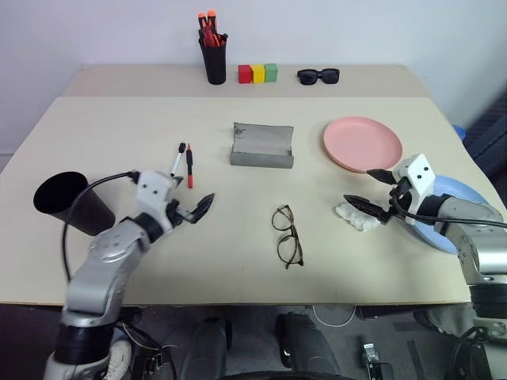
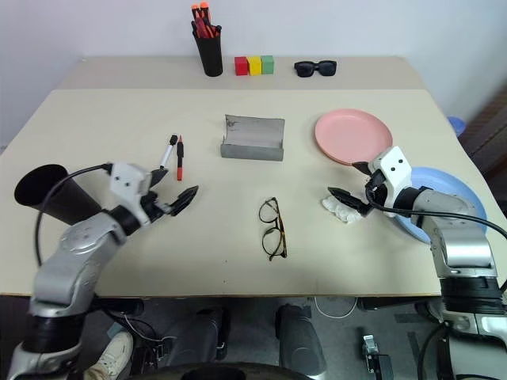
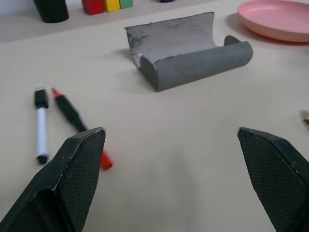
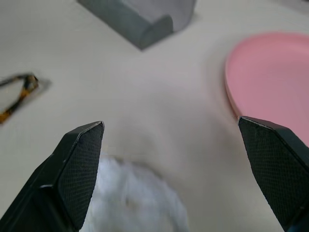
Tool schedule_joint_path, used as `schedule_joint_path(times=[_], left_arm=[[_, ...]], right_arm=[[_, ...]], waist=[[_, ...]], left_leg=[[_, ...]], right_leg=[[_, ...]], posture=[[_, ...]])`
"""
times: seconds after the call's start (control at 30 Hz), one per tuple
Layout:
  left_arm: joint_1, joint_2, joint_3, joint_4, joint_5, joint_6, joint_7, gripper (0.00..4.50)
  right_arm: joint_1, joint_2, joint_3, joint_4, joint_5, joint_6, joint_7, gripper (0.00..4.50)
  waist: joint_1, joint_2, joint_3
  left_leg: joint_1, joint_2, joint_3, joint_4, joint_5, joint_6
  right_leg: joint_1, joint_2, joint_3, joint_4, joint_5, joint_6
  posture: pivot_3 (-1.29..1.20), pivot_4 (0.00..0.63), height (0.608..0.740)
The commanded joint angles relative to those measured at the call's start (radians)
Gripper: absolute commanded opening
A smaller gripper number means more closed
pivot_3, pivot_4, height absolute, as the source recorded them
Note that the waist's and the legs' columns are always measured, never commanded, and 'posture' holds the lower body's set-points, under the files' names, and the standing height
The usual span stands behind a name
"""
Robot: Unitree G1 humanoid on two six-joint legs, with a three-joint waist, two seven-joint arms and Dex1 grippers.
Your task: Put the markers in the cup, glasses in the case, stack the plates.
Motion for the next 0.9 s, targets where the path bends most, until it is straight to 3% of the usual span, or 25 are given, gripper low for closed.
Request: schedule_joint_path(times=[0.03, 0.23, 0.33, 0.43, 0.6, 0.9], left_arm=[[-0.103, -0.060, -0.077, 0.016, 0.048, 0.083, 0.079, 4.49], [-0.338, -0.250, 0.001, 0.157, 0.088, 0.357, 0.340, 4.49], [-0.470, -0.278, 0.029, 0.276, 0.165, 0.436, 0.470, 4.49], [-0.577, -0.319, 0.139, 0.391, 0.163, 0.447, 0.565, 4.49], [-0.661, -0.288, 0.164, 0.545, 0.189, 0.504, 0.582, 4.49], [-0.787, -0.256, 0.204, 0.758, 0.180, 0.485, 0.551, 4.49]], right_arm=[[0.028, 0.019, 0.001, -0.101, -0.003, -0.012, -0.030, 4.50], [0.079, 0.061, 0.024, -0.243, 0.007, 0.027, -0.091, 4.50], [0.065, 0.098, 0.060, -0.314, 0.021, 0.065, -0.118, 4.50], [0.058, 0.162, 0.115, -0.367, 0.036, 0.105, -0.148, 4.50], [0.114, 0.256, 0.217, -0.482, 0.030, 0.153, -0.212, 4.50], [0.123, 0.334, 0.284, -0.534, 0.039, 0.188, -0.262, 4.50]], waist=[[-0.001, 0.000, 0.000], [-0.009, 0.000, 0.000], [-0.011, -0.001, 0.000], [-0.009, 0.000, 0.000], [-0.004, -0.001, 0.000], [-0.004, -0.001, 0.001]], left_leg=[[0.000, 0.000, 0.000, 0.000, 0.000, 0.000], [0.000, -0.001, -0.001, 0.000, 0.000, 0.000], [0.001, 0.000, -0.002, 0.000, 0.000, 0.000], [0.001, 0.000, -0.002, 0.000, 0.000, 0.000], [0.000, -0.001, -0.003, -0.001, 0.000, 0.000], [-0.001, -0.002, -0.003, 0.000, 0.000, -0.001]], right_leg=[[0.000, 0.000, 0.000, 0.000, 0.000, 0.000], [0.000, 0.000, 0.000, 0.001, 0.000, 0.001], [0.000, 0.001, -0.001, 0.002, 0.000, 0.001], [-0.001, 0.002, 0.000, 0.002, 0.000, 0.001], [-0.001, 0.000, -0.001, 0.002, 0.000, 0.001], [-0.002, 0.000, -0.002, 0.002, 0.000, 0.002]], posture=[[0.00, 0.150, 0.740], [0.00, 0.150, 0.740], [0.00, 0.150, 0.740], [0.00, 0.150, 0.740], [0.00, 0.150, 0.740], [0.00, 0.150, 0.740]])
